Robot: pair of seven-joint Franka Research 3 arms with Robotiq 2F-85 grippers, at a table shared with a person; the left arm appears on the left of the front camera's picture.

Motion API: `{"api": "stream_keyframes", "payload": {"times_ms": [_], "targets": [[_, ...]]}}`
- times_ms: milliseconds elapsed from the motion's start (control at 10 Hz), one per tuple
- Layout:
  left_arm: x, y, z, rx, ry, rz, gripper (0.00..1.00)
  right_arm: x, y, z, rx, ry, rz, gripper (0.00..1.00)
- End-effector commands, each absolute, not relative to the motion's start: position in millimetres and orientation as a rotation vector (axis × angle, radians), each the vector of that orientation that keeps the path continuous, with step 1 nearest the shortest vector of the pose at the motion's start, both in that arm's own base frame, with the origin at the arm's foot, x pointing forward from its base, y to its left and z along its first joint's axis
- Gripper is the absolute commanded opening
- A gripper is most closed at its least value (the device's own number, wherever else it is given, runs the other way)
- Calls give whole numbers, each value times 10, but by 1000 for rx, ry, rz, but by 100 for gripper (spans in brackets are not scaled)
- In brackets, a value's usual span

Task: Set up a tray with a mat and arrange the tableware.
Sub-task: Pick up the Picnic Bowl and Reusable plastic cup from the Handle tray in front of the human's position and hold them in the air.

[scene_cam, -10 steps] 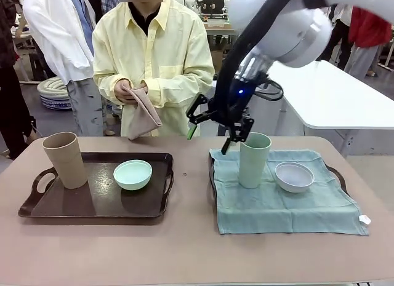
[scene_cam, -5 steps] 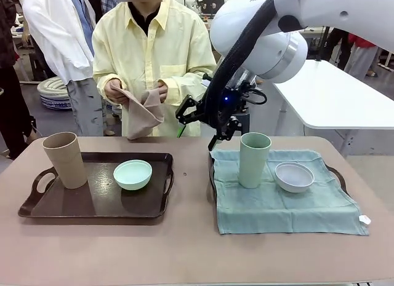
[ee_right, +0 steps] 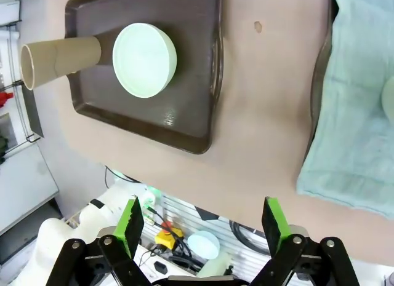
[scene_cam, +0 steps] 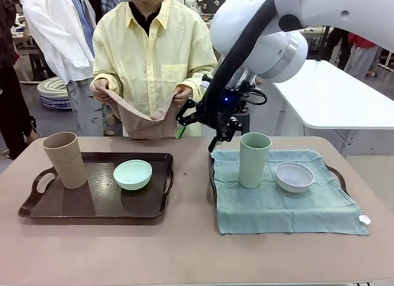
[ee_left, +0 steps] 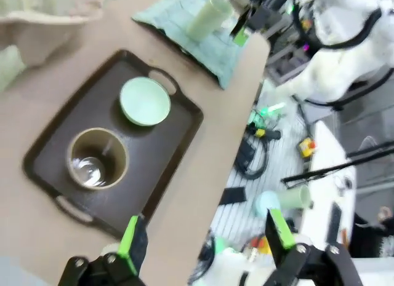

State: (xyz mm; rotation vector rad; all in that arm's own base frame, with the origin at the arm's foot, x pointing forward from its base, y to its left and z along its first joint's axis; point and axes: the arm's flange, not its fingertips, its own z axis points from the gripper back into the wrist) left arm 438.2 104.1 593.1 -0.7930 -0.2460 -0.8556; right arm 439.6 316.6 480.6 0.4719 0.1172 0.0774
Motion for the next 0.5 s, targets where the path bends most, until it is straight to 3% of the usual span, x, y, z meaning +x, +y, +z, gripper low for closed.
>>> {"api": "stream_keyframes", "payload": {"times_ms": [0,200,400], "targets": [[4464,1091,5895,-655,-329,-1055,100,4363,3393,4776,432,108,149,100],[4588,1118,5887,-540,-448,-1265,100,4427,3858,4742,377,124,209,100],[4631,1100,5893,-592,-468,-1487,100,4515,4393,4616,314,171,252,100]]}}
